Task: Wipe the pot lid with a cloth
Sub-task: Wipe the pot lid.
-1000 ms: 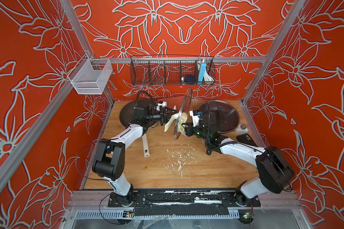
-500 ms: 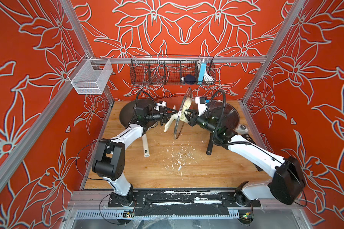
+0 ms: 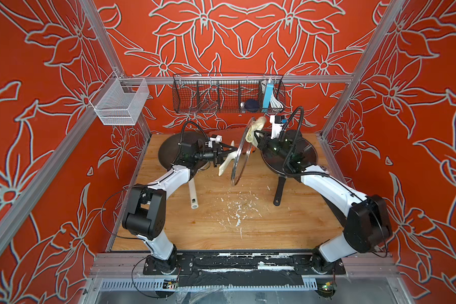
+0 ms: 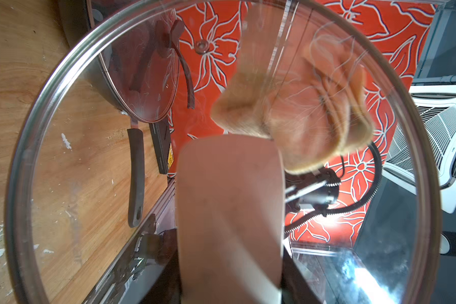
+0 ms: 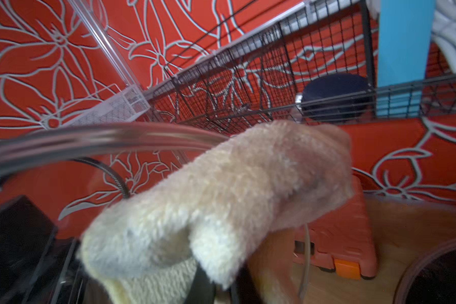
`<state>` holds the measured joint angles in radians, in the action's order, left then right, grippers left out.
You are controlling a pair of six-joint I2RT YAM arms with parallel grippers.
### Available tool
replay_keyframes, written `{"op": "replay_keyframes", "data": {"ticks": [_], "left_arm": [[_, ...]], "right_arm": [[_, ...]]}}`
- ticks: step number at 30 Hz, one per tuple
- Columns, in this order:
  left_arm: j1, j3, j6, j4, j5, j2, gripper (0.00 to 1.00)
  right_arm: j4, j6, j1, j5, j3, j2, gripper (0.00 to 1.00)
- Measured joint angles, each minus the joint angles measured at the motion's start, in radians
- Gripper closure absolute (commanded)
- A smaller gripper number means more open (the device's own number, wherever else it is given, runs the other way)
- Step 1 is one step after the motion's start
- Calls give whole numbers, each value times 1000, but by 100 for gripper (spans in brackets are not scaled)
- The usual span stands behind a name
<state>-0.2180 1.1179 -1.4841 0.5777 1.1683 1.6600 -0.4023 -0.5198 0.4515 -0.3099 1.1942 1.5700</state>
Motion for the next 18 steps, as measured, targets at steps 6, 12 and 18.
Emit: {"op": "replay_keyframes", "data": {"ticks": [6, 12, 18], "left_arm": [[-3, 0, -20, 14, -4, 0, 100], [-4, 0, -20, 14, -3, 0, 100], [-4, 0, -16, 13, 3, 0, 100]], "right_arm": [[-16, -21, -10, -3, -15, 87, 100], [-66, -56, -9, -43, -87, 89, 100], [-68, -71, 3, -99, -119, 13, 100]]}}
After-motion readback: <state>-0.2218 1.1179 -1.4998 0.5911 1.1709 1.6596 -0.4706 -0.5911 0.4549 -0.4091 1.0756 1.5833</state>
